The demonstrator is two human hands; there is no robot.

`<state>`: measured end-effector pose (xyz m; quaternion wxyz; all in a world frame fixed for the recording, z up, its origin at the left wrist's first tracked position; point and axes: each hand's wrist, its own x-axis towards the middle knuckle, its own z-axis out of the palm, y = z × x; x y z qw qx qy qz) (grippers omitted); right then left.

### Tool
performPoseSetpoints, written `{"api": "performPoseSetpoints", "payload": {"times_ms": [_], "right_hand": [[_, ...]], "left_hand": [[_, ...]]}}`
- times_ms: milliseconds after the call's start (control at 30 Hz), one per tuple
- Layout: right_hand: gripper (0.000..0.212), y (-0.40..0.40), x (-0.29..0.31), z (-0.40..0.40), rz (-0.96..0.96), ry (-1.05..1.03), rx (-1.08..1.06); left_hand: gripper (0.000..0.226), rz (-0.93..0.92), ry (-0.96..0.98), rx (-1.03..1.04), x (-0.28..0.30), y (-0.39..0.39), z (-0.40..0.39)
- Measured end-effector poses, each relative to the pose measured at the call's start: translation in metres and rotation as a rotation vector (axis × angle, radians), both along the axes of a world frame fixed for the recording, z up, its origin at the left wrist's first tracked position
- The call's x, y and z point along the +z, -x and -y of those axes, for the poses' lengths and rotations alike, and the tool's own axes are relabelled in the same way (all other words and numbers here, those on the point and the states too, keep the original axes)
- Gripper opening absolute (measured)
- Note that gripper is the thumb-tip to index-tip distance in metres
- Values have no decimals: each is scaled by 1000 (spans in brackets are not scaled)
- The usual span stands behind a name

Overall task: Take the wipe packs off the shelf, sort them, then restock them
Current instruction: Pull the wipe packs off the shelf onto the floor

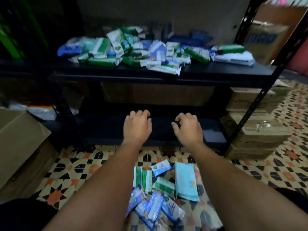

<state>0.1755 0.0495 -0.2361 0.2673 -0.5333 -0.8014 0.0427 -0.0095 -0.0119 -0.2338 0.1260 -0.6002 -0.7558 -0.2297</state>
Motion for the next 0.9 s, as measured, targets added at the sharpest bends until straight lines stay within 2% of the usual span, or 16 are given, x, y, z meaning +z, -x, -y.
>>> {"api": "performPoseSetpoints", "payload": {"times_ms": [200,300,367,533,600,767,900], "right_hand": [[28,17,102,-40,-103,-303,34],[31,22,140,-66,-100,-338,16],[38,25,160,-87,-67,-267,-29],[57,36,191,-139,43,-57,-101],[64,41,197,-157,103,45,-104],[91,61,199,-196,111,304,-128],[112,68,197,-217,81,390,-172]], "left_hand": [[25,-165,-212,-15,104,20,-49],[29,-114,-225,28,141,27,-74],[43,-49,-133,69,161,29,-92],[115,96,221,101,200,32,-137],[130,103,358,112,211,31,-151],[129,117,569,155,218,35,-188],[110,20,562,200,216,42,-209]]}}
